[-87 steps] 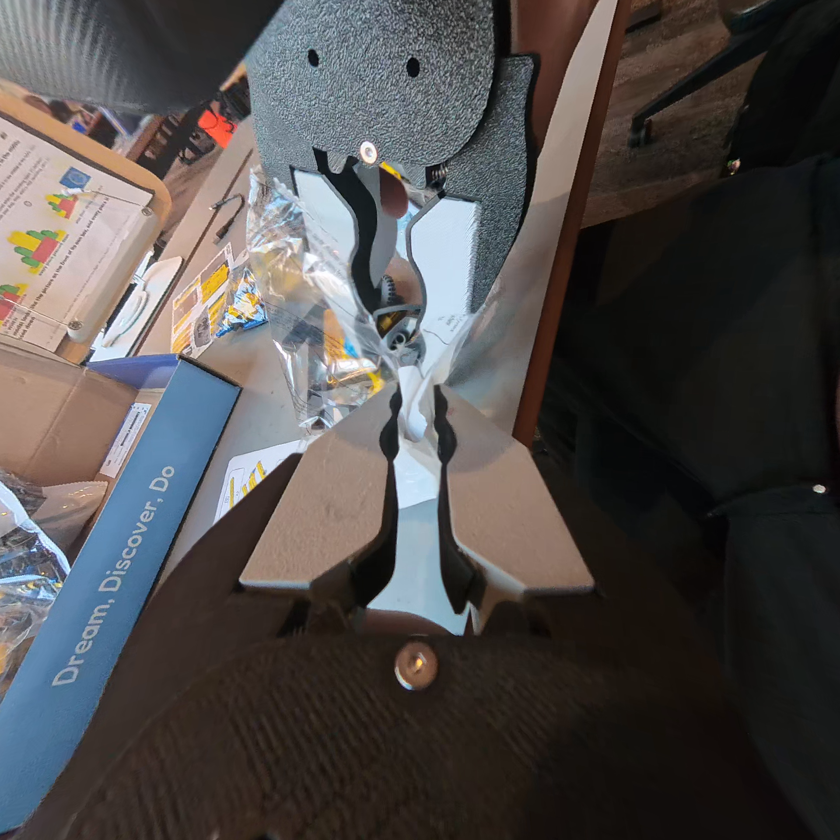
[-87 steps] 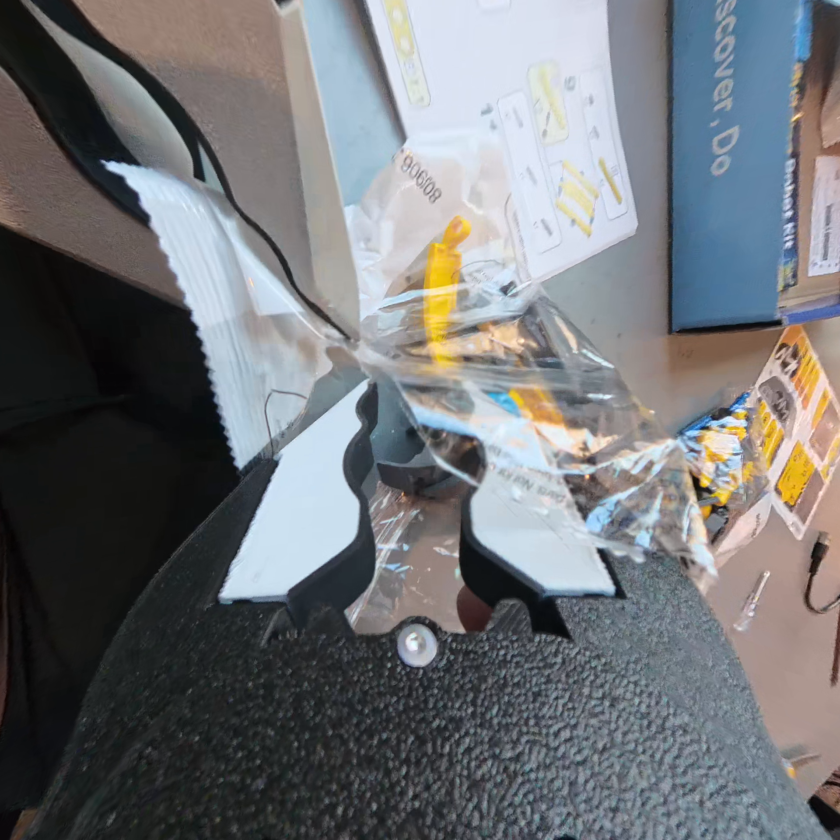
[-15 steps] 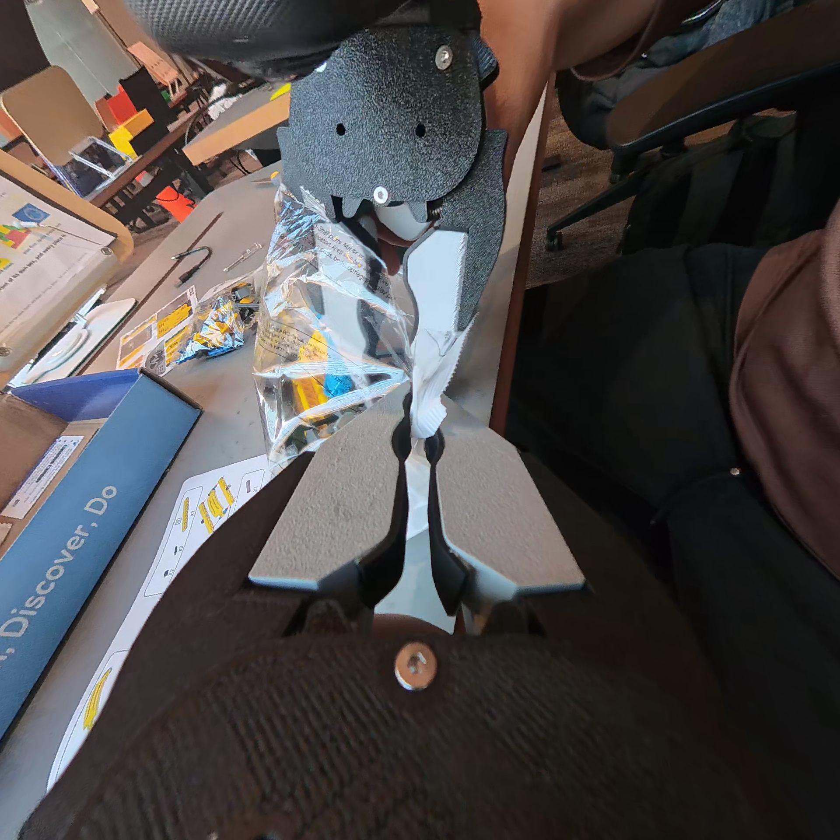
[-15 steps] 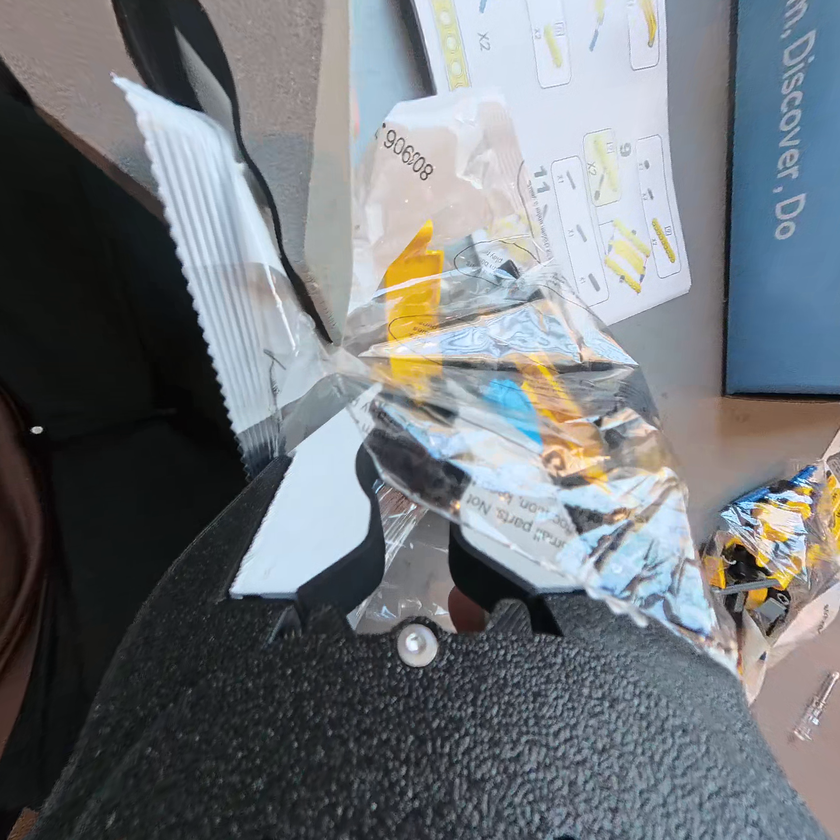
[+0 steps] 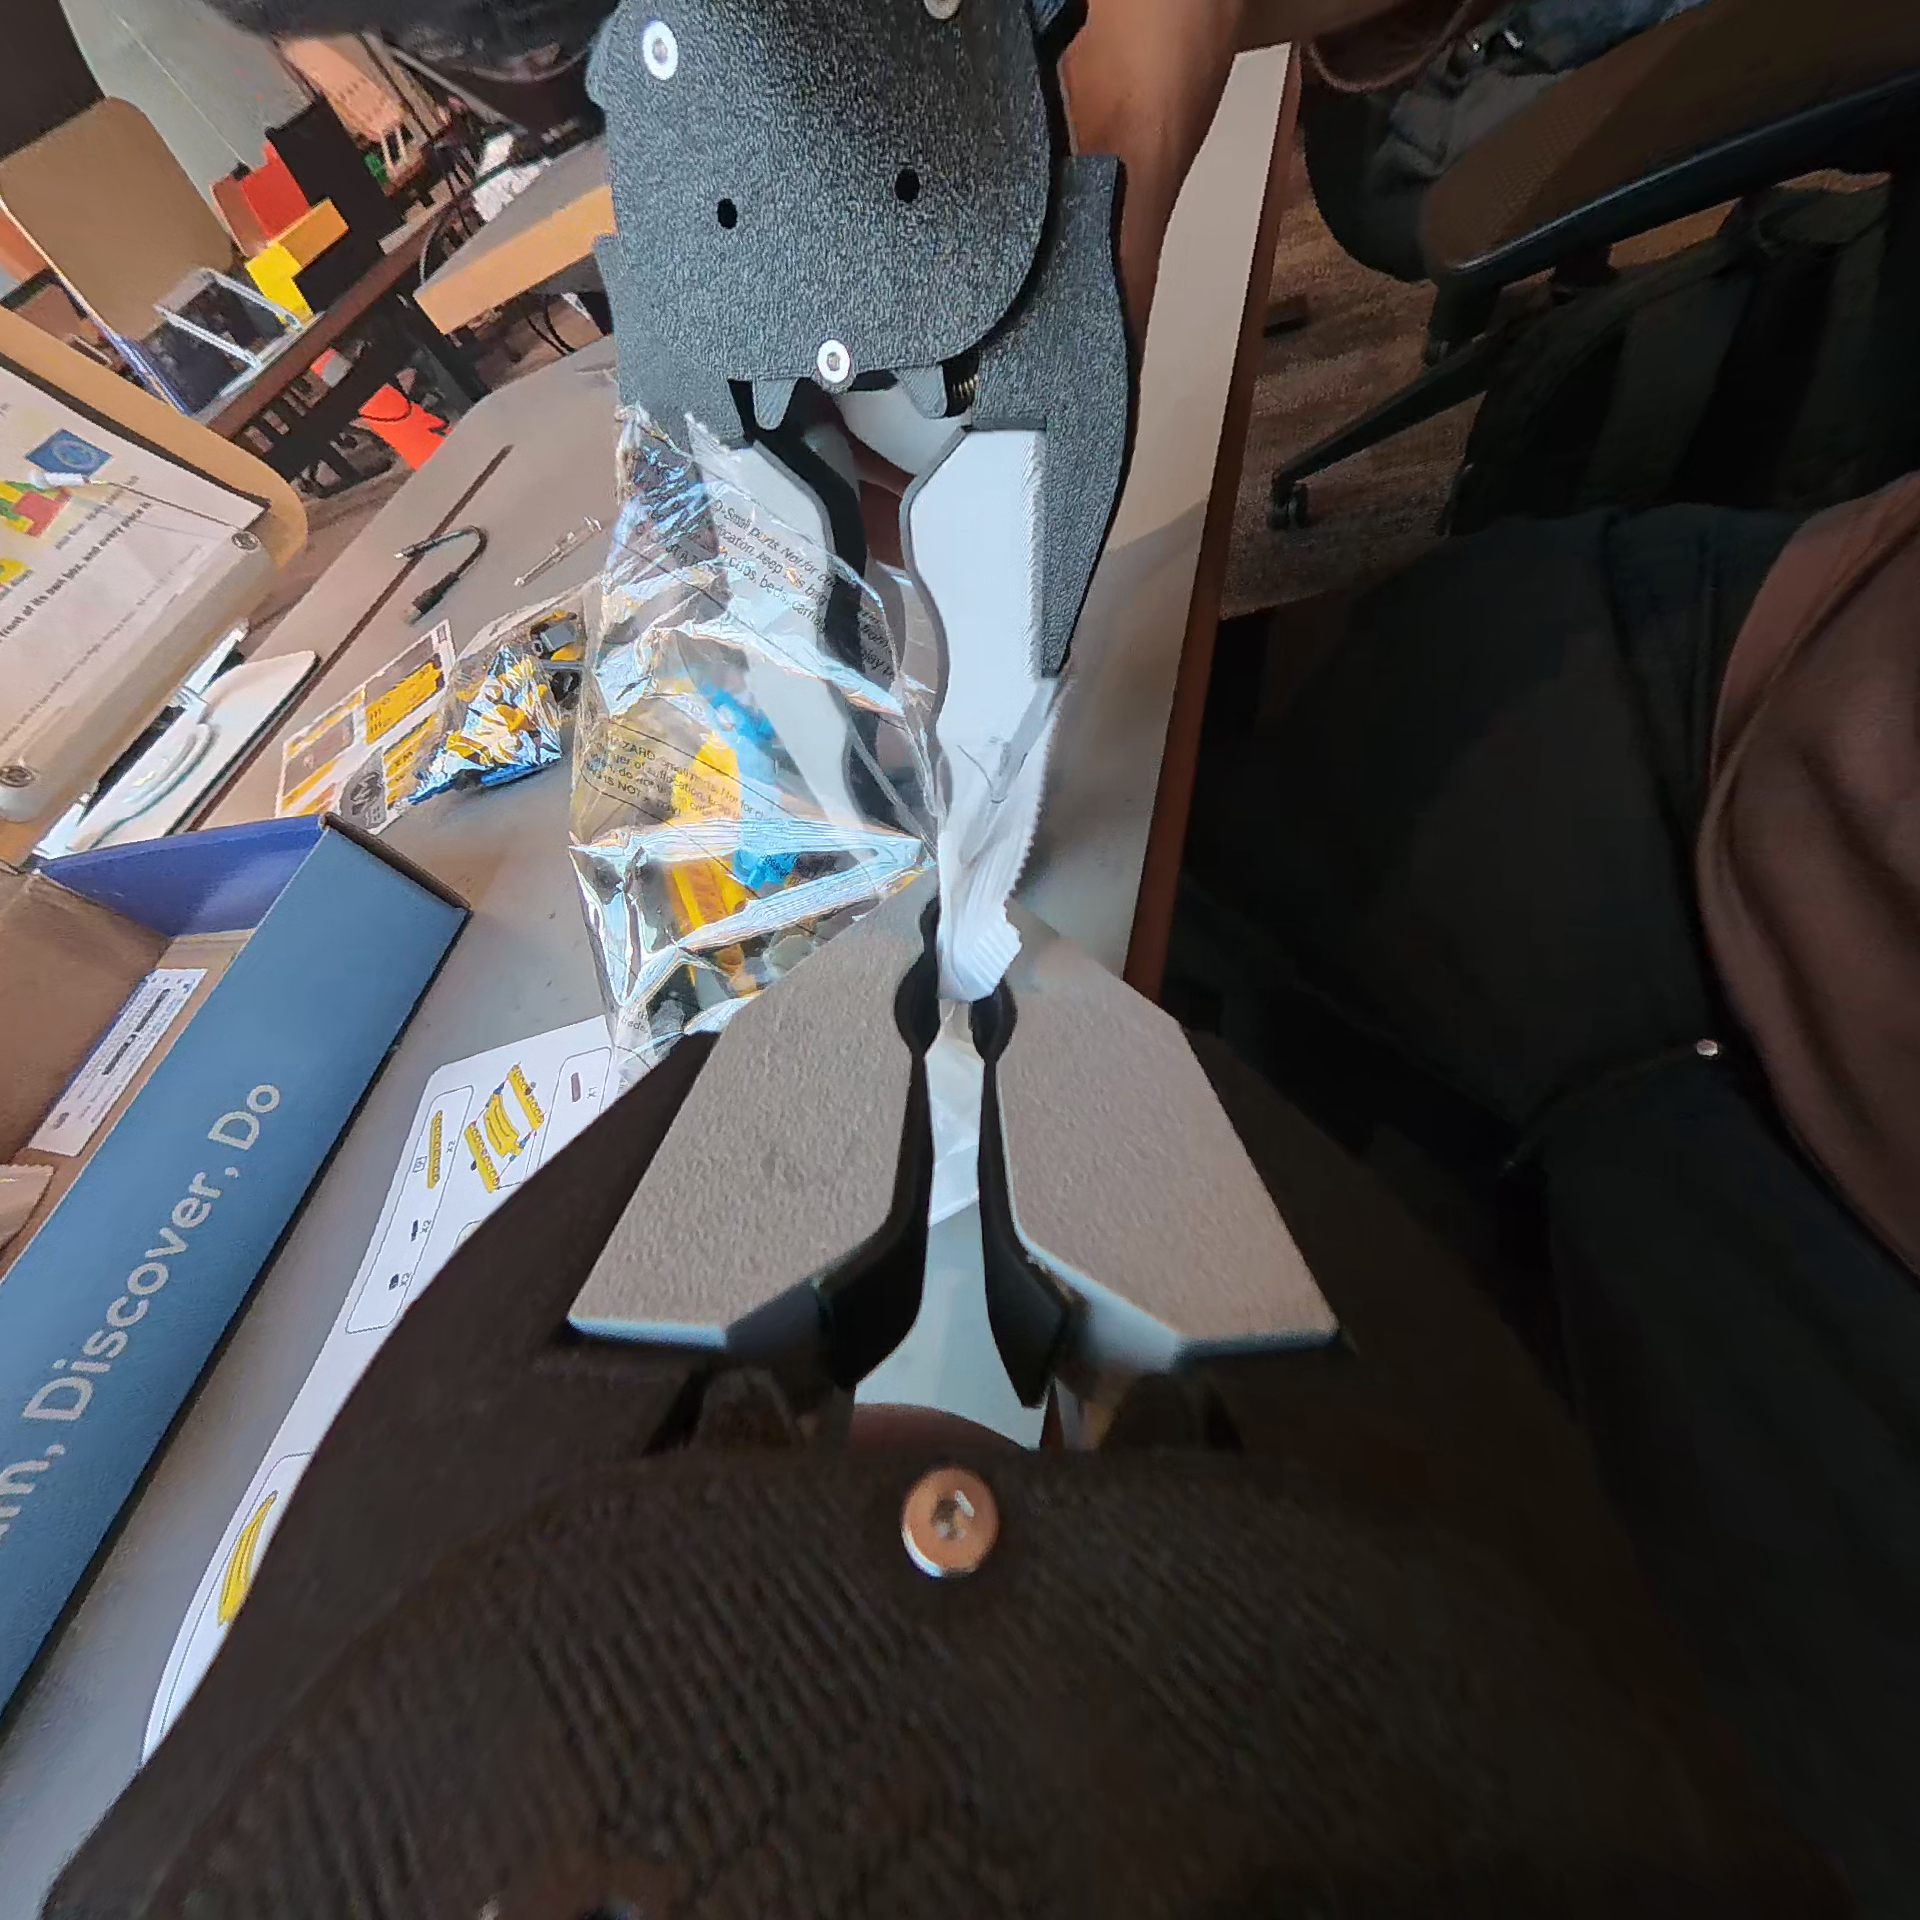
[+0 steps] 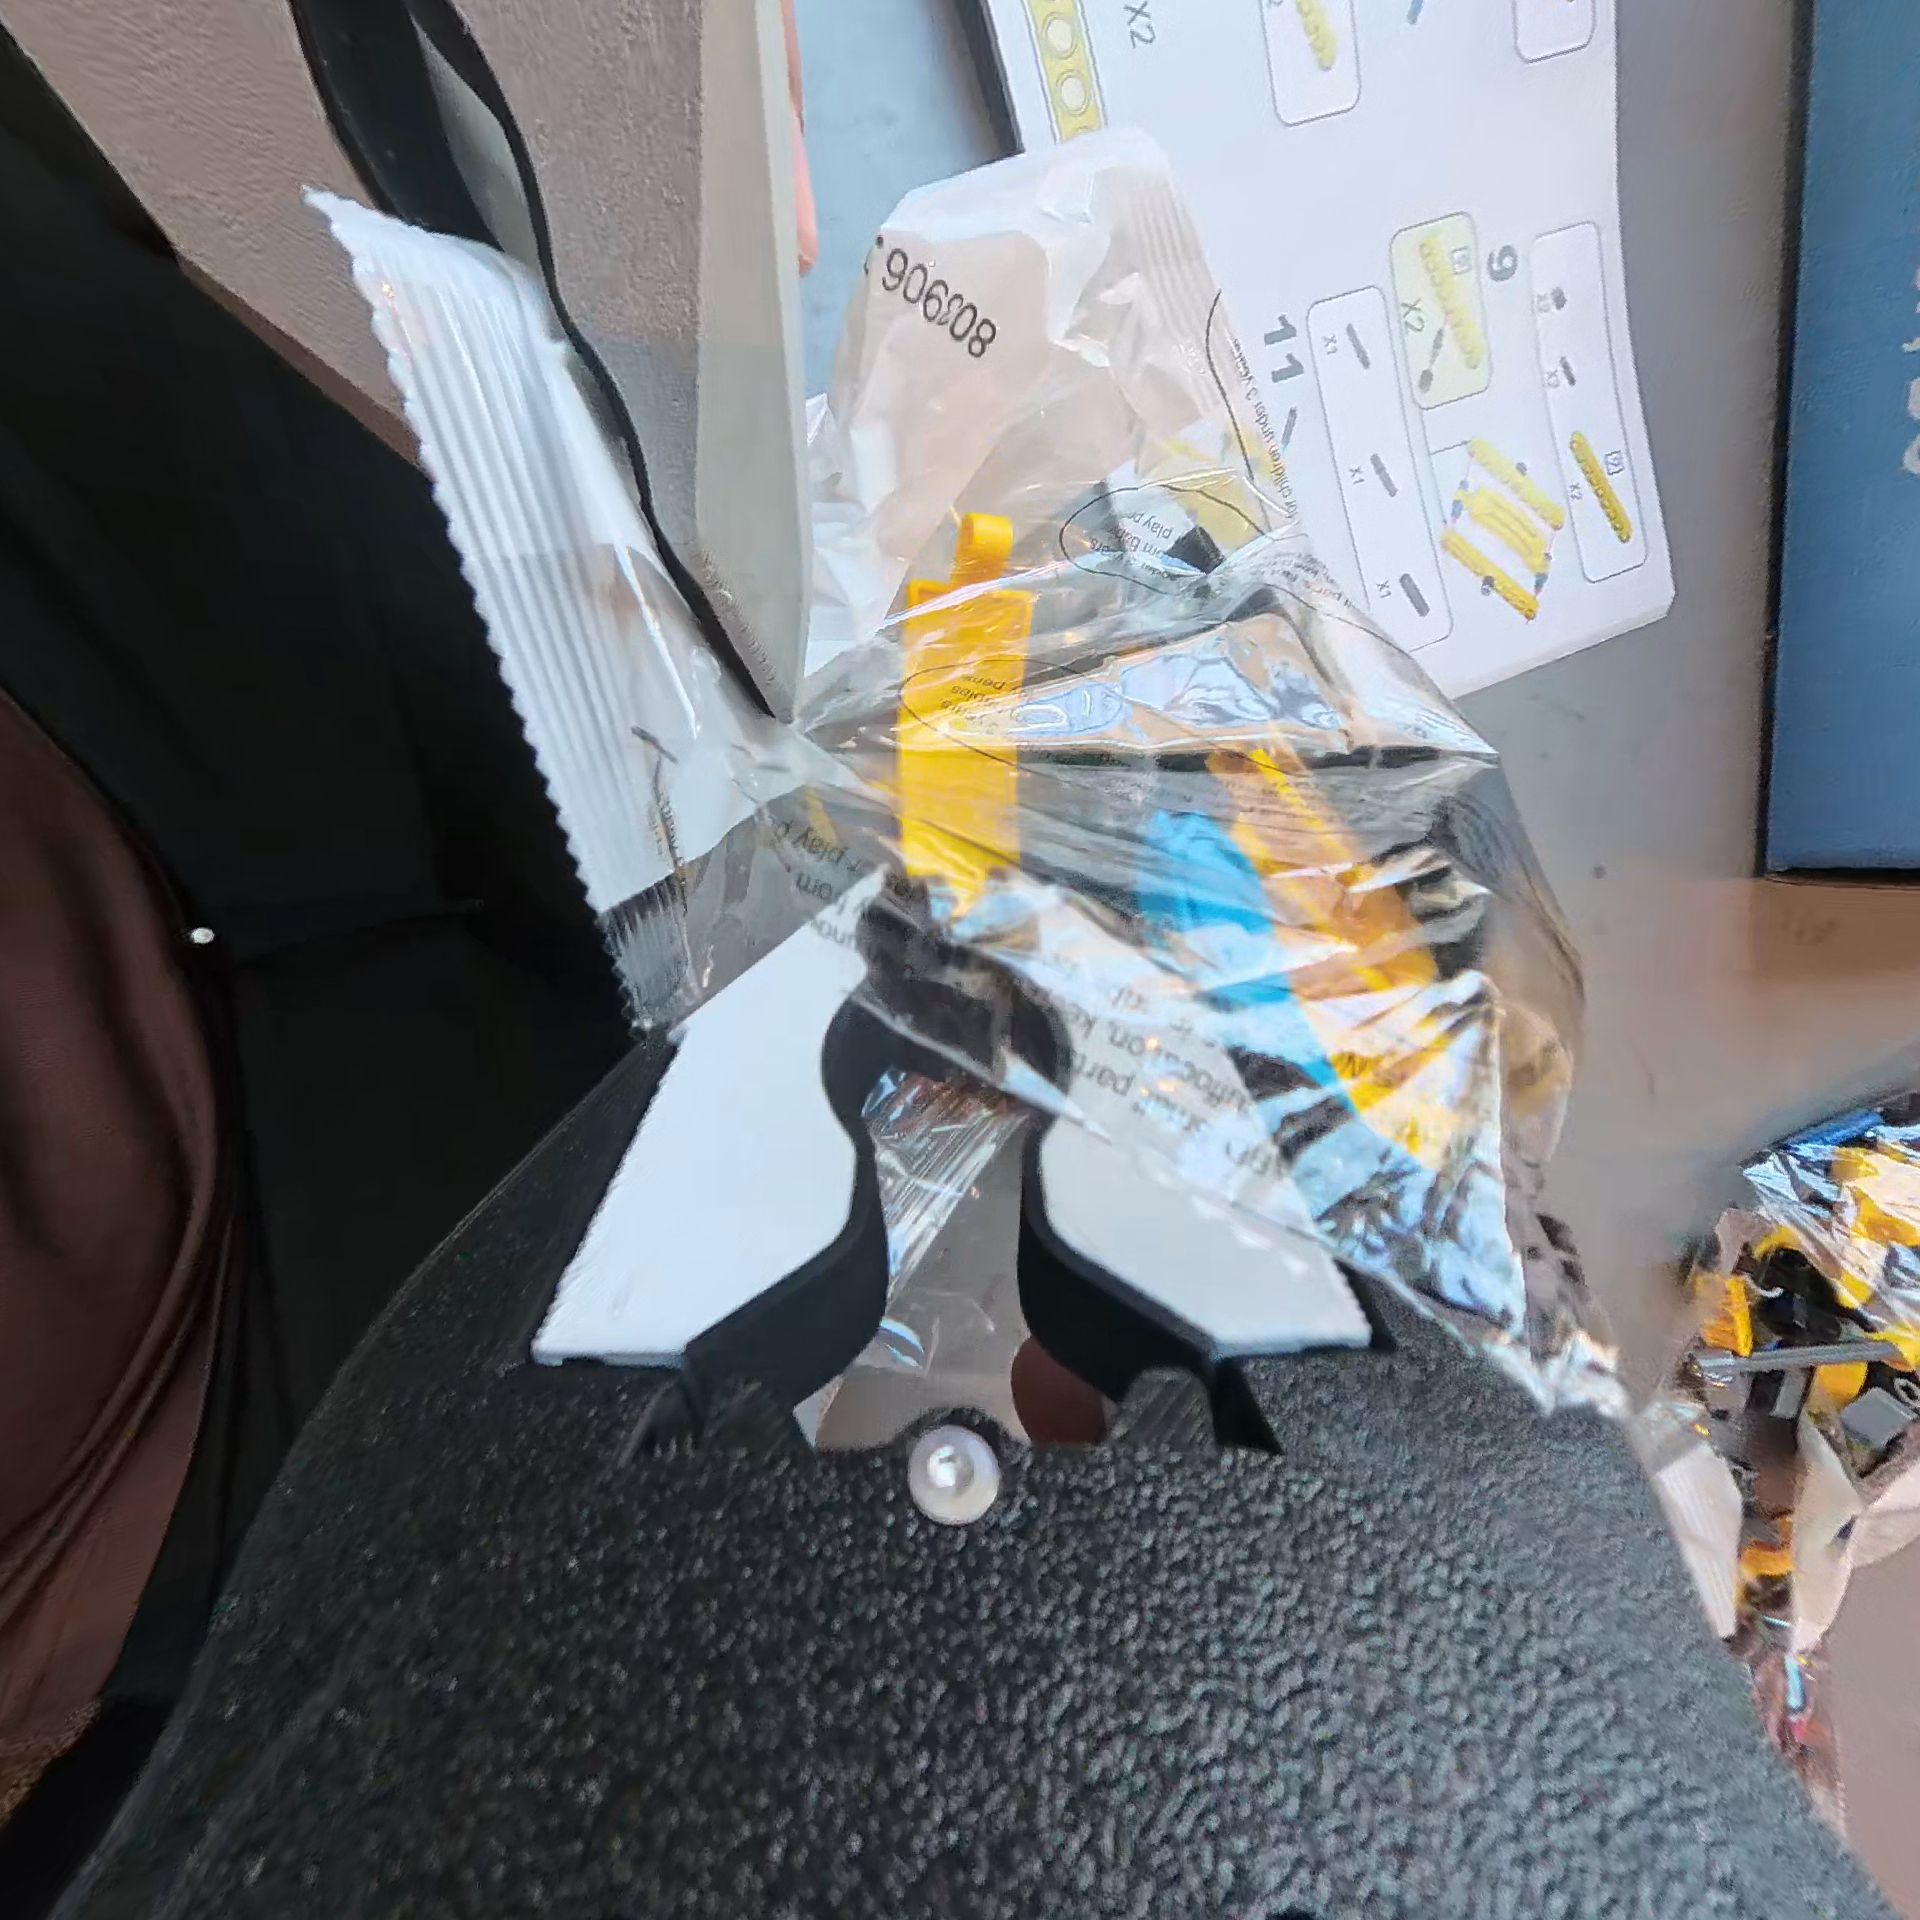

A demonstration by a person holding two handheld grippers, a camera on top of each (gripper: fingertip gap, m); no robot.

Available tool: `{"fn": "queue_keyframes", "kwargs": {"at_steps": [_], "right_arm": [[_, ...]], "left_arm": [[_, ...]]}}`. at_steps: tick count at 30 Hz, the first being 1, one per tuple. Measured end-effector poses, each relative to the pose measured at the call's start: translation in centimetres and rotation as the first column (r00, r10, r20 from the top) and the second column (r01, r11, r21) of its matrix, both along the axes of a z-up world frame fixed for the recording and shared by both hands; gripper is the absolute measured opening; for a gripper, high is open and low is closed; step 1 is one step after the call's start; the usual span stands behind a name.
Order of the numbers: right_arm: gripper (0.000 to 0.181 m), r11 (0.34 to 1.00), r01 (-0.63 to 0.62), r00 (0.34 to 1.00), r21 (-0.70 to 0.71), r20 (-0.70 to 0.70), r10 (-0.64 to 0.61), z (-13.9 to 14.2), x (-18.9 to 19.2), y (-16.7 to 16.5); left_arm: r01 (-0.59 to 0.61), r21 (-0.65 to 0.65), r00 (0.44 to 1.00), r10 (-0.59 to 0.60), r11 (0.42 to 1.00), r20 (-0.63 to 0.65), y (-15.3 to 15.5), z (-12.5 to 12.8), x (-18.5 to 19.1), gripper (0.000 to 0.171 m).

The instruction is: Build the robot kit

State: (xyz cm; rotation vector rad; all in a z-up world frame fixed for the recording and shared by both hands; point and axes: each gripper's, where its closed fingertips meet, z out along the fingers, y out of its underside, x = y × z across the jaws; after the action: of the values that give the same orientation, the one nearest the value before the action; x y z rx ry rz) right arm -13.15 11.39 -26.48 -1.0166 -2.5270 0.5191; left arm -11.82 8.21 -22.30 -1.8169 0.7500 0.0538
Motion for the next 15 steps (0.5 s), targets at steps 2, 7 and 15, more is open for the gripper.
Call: {"fn": "queue_keyframes", "kwargs": {"at_steps": [2,7,15], "right_arm": [[0.007,1.000,-0.002,1.000,-0.010,0.011,0.002,-0.16,0.29,-0.04],[0.001,1.000,0.002,1.000,-0.013,-0.008,-0.002,-0.65,0.20,-0.22],[0.002,0.999,0.033,0.998,-0.028,-0.050,-0.034,-0.09,0.05,-0.07]], "left_arm": [[0.003,-0.007,1.000,-0.003,1.000,-0.005,0.01,-0.13,0.06,0.000],[-0.010,-0.013,1.000,0.010,1.000,-0.021,0.12,-0.34,-0.04,0.000],[-0.005,-0.010,1.000,0.005,1.000,-0.014,0.08,-0.23,-0.01,0.000]]}}
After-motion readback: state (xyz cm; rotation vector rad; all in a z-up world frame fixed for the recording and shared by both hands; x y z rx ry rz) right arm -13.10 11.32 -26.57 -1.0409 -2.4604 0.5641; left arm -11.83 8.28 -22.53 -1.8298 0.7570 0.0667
